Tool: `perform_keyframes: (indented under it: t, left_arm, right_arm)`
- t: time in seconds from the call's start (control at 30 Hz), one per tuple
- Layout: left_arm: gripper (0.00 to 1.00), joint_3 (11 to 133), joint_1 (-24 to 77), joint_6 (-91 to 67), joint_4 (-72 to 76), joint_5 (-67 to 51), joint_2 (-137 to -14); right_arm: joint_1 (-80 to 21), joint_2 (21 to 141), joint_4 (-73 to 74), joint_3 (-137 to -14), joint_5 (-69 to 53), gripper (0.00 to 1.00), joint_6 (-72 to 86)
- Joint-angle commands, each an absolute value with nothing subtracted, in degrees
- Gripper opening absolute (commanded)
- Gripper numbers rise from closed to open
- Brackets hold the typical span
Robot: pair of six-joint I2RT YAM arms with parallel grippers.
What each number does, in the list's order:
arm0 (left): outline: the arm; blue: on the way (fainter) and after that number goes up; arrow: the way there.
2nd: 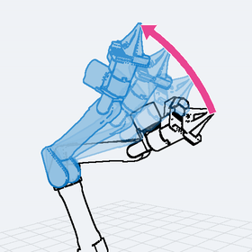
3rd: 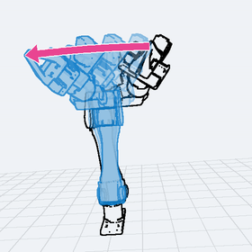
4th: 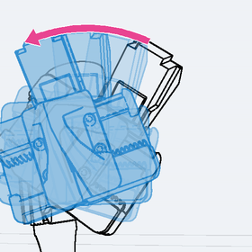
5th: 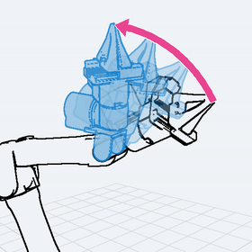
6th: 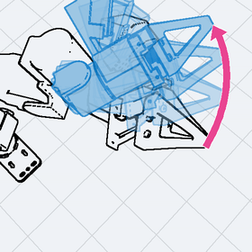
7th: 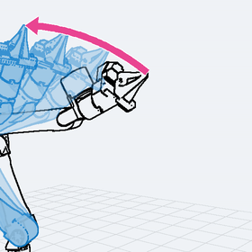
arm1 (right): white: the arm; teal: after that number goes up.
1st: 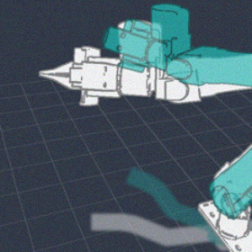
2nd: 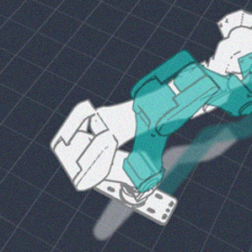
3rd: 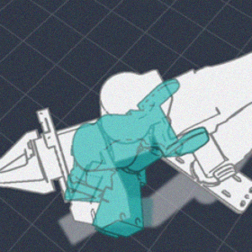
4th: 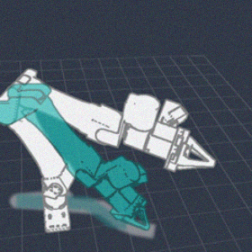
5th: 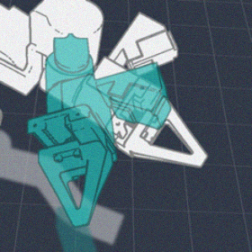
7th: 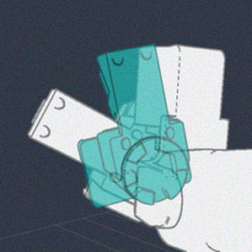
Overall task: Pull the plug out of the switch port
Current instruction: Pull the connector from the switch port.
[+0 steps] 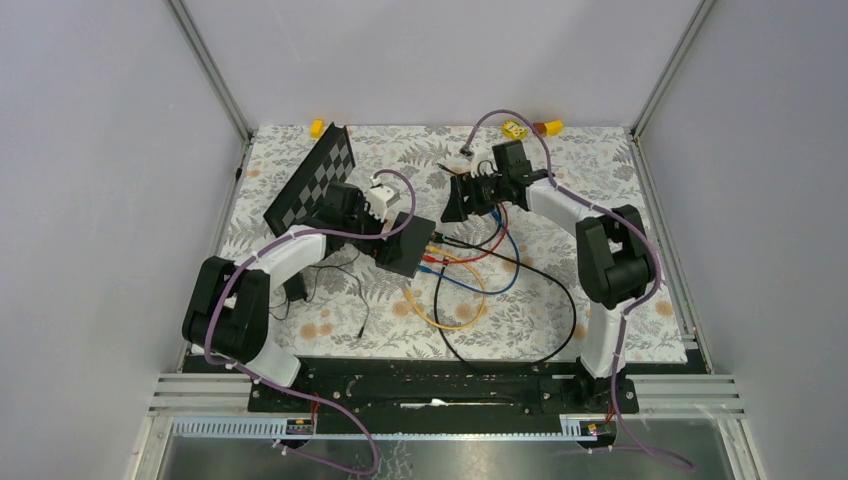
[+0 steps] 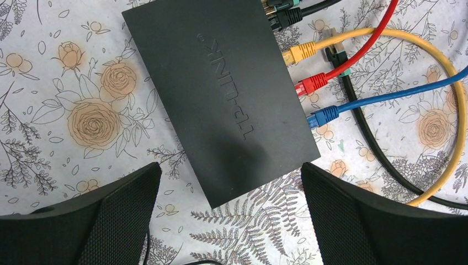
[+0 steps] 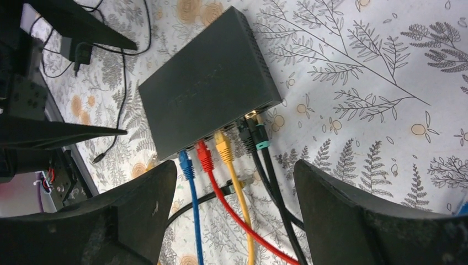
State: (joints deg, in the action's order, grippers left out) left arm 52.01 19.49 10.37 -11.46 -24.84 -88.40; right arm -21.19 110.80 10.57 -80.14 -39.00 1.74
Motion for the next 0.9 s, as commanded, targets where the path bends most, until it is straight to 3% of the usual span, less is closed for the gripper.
perform_keyframes:
  t: [0.0,0.3,0.87]
  left_arm:
    - [0.99,52.0,19.9,11.6,-9.3,-24.6,-88.8]
    - [0.99,51.0,20.1,12.4,-9.8,-25.6,-90.0]
    - [0.99,51.3,20.2,15.3,-13.8,-27.4,-92.0]
  right_arm:
    - [-20.8,115.5,8.8,-83.1,-40.8,0.85,3.7]
    - [-20.0,120.1,9.6,-86.0,-43.0,0.91,3.6]
    - [-19.0,126.4,9.7,-87.4,-49.9,0.76,7.1]
